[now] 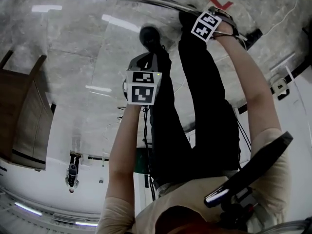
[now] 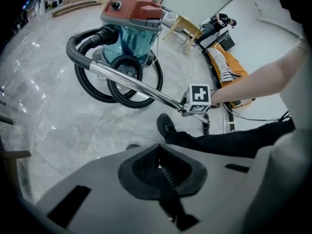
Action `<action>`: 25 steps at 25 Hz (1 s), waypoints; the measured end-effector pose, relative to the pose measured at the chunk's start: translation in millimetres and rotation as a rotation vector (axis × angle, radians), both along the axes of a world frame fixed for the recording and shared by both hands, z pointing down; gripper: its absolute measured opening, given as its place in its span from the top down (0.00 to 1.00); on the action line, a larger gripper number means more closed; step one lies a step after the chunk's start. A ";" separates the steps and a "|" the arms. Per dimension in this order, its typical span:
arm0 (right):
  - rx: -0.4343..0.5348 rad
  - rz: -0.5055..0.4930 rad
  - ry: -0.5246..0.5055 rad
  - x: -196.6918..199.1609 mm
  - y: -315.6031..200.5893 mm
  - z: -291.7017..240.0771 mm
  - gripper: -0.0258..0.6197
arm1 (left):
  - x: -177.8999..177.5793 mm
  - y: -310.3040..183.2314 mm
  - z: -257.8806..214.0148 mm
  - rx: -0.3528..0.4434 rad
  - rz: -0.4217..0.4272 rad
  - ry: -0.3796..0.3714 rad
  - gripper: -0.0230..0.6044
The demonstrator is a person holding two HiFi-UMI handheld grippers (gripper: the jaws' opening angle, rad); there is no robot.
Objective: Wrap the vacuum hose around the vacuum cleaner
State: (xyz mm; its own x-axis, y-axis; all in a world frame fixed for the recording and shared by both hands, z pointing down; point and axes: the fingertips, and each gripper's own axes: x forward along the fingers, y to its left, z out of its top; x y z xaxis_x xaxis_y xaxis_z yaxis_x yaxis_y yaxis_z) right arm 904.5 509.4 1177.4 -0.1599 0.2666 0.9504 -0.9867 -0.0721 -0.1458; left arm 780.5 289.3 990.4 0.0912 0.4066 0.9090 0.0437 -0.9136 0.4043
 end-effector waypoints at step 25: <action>1.094 0.724 -0.505 3.0 -227.3 -531.9 0.96 | -13.8 -49.5 -277.1 0.120 0.044 0.177 0.95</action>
